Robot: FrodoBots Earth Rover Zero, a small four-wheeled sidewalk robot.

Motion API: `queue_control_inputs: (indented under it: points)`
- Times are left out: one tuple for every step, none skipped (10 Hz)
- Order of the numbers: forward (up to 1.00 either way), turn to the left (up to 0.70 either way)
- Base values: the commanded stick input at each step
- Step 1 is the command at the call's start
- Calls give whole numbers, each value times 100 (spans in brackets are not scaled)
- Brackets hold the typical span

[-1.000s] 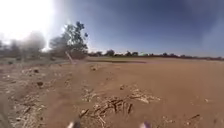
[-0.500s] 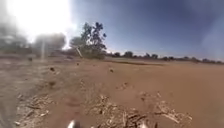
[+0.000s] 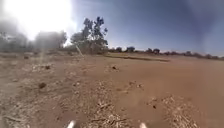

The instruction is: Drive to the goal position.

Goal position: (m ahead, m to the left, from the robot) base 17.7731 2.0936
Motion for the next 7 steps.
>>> queue_control_inputs:
  points:
    - [70, 0]
    - [70, 0]
    - [70, 0]
    - [70, 0]
    - [70, 0]
    - [70, 0]
    - [70, 0]
